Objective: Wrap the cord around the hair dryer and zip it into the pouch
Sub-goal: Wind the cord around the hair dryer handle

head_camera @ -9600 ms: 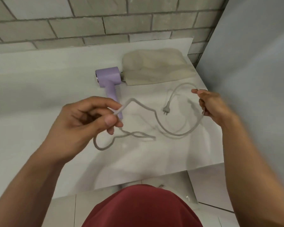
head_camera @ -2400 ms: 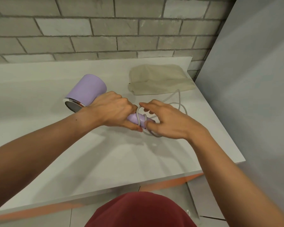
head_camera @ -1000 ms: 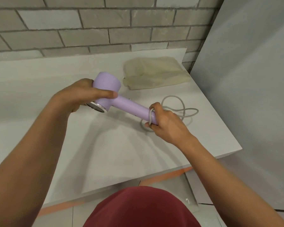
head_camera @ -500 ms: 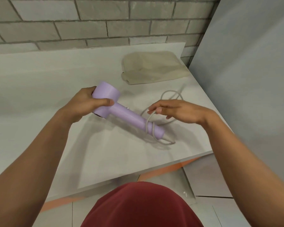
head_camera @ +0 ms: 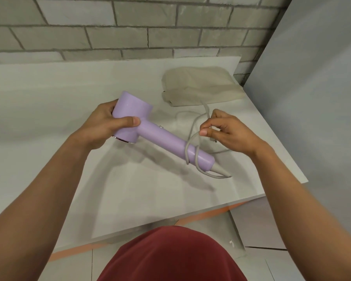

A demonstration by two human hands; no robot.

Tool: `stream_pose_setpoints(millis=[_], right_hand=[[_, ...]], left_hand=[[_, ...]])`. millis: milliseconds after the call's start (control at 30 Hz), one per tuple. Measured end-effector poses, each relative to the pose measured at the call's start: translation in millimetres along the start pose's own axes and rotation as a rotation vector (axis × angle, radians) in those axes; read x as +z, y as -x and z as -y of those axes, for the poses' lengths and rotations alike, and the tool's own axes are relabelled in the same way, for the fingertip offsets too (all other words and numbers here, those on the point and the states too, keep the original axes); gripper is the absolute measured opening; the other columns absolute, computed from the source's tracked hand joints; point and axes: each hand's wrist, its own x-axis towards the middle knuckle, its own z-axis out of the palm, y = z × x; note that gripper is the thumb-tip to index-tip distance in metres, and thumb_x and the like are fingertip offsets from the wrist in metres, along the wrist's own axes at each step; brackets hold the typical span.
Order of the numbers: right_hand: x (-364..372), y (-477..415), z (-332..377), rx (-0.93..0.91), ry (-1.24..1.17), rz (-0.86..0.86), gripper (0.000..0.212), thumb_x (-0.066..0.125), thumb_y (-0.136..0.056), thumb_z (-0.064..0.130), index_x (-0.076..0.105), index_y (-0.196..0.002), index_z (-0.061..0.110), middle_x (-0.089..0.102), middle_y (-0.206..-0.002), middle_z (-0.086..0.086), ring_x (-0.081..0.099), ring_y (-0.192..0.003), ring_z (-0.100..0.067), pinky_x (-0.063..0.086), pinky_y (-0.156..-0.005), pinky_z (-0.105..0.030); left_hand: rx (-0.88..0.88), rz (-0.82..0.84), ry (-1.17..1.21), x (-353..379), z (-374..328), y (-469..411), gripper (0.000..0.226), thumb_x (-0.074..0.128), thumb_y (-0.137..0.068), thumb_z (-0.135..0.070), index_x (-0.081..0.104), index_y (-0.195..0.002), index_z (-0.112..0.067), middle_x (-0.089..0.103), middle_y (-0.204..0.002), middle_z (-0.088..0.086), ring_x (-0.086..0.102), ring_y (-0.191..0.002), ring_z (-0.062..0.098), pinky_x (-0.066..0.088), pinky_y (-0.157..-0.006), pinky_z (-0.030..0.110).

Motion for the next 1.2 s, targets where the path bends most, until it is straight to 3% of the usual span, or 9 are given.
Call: stream_pose_setpoints(millis=[100,167,300,500,700,767,967,1100,1200], right_hand=[[22,-2,-9,-0.080,0.153,-0.168,0.019,0.063,-0.095,0.054,0.075,-0.094,0.040,0.046,-0.131,0.010,0.043,-0.121,-0.017,0.037,-0.103,-0.025],[36,-5,-9,-0.145,0.222,-0.221,0.036,0.052,-0.103,0.053,0.075,-0.099,0.026,0.049,-0.147,0.006,0.038,-0.138,-0.021,0.031,-0.114,-0.026],[60,-14,-13,-0.118,0.288,-0.273,0.039,0.046,-0.106,0.042,0.071,-0.100,0.013,0.067,-0.097,0.007,0.061,-0.106,-0.015,0.026,-0.120,-0.038],[97,-4,0,0.159,0.032,-0.284,0.011,0.053,-0.105,0.027,0.063,-0.109,0.029,0.054,-0.100,0.023,0.052,-0.099,-0.004,0.041,-0.090,-0.027],[101,9,17,0.165,0.046,-0.127,0.046,0.035,-0.111,0.047,0.038,-0.157,0.040,0.060,-0.083,0.022,0.060,-0.081,-0.002,0.052,-0.090,-0.029],[96,19,23,0.133,0.062,-0.097,0.045,0.037,-0.111,0.045,0.039,-0.156,0.039,0.064,-0.080,0.015,0.063,-0.079,-0.005,0.053,-0.087,-0.032],[73,40,36,0.122,0.101,-0.002,0.038,0.042,-0.111,0.042,0.056,-0.144,0.029,0.054,-0.084,0.051,0.055,-0.084,0.018,0.040,-0.081,-0.016],[45,49,43,0.068,0.140,0.060,0.033,0.048,-0.110,0.038,0.061,-0.137,0.024,0.056,-0.097,0.049,0.056,-0.087,0.019,0.040,-0.081,-0.008],[21,50,47,-0.024,0.203,0.029,0.031,0.046,-0.110,0.038,0.064,-0.128,0.020,0.070,-0.108,0.026,0.063,-0.087,0.002,0.051,-0.081,-0.026]], left_hand=[[0.004,-0.011,0.027,-14,4,-2,0.056,0.083,-0.057,-0.043,0.069,-0.105,-0.018,0.077,-0.092,-0.007,0.074,-0.081,0.016,0.058,-0.061,0.027],[0.001,-0.025,0.051,-23,7,-4,0.055,0.083,-0.058,-0.042,0.070,-0.106,-0.017,0.077,-0.095,-0.005,0.074,-0.086,0.018,0.059,-0.066,0.030],[0.003,-0.047,0.110,-33,7,-14,0.055,0.084,-0.059,-0.039,0.070,-0.107,-0.015,0.077,-0.097,0.000,0.074,-0.091,0.023,0.060,-0.076,0.037],[0.017,-0.105,0.149,-26,1,-30,0.055,0.085,-0.059,-0.039,0.070,-0.105,-0.012,0.077,-0.095,0.001,0.074,-0.088,0.023,0.060,-0.073,0.040],[-0.024,-0.252,0.160,-11,-1,-45,0.062,0.089,-0.056,-0.041,0.072,-0.108,-0.011,0.077,-0.107,0.011,0.074,-0.097,0.030,0.059,-0.085,0.046],[-0.049,-0.304,0.175,-2,-1,-47,0.060,0.088,-0.055,-0.042,0.073,-0.106,-0.013,0.077,-0.102,0.006,0.074,-0.090,0.025,0.059,-0.080,0.042],[-0.049,-0.503,0.058,16,2,-54,0.047,0.087,-0.063,-0.042,0.070,-0.101,-0.022,0.075,-0.098,-0.004,0.073,-0.087,0.017,0.060,-0.081,0.038],[-0.030,-0.599,-0.105,22,6,-53,0.051,0.086,-0.067,-0.045,0.066,-0.106,-0.020,0.071,-0.096,-0.009,0.069,-0.087,0.016,0.055,-0.070,0.031],[-0.021,-0.631,-0.209,23,9,-48,0.051,0.086,-0.068,-0.046,0.065,-0.107,-0.021,0.069,-0.096,-0.009,0.068,-0.088,0.017,0.050,-0.067,0.027]])
